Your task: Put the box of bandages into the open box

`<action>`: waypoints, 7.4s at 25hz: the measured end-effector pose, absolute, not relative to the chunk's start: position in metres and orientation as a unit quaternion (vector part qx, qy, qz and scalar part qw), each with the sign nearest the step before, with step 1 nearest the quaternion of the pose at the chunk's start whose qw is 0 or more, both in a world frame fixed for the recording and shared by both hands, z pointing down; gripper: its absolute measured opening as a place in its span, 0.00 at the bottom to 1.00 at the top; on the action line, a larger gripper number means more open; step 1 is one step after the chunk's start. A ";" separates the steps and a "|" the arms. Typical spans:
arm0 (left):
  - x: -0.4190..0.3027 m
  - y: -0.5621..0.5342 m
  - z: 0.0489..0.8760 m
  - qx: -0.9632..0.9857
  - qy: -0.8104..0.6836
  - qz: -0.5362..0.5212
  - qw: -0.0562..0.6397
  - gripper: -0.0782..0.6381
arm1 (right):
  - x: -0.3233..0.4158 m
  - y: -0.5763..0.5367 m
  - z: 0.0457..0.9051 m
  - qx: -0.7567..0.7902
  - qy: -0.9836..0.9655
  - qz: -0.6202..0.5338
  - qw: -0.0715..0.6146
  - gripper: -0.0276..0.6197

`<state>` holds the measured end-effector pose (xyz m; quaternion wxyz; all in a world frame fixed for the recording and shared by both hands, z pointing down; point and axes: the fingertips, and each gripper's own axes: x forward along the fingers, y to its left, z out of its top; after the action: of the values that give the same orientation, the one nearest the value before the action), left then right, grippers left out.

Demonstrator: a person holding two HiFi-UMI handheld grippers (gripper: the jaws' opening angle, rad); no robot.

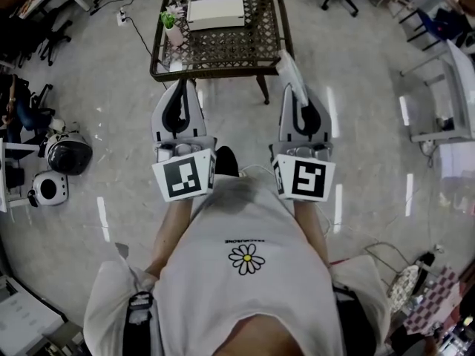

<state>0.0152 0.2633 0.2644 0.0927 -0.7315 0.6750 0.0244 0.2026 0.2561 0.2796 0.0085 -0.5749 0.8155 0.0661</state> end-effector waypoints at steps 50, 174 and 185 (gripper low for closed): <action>-0.126 -0.186 0.257 -0.726 0.677 0.034 0.114 0.14 | 0.035 -0.191 0.281 -0.568 0.810 0.111 -0.094 0.11; -0.168 -0.216 0.319 -0.653 0.755 -0.021 0.058 0.14 | -0.072 -0.377 0.503 -0.209 0.858 0.052 -0.465 0.42; -0.139 -0.203 0.261 -0.680 0.726 0.010 0.100 0.14 | -0.024 -0.342 0.332 -0.419 0.886 0.017 -0.197 0.13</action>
<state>-0.1390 -0.2032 0.2612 0.0999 -0.6800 0.7263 0.0100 -0.0235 -0.3420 0.3317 -0.1973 -0.4192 0.8860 0.0172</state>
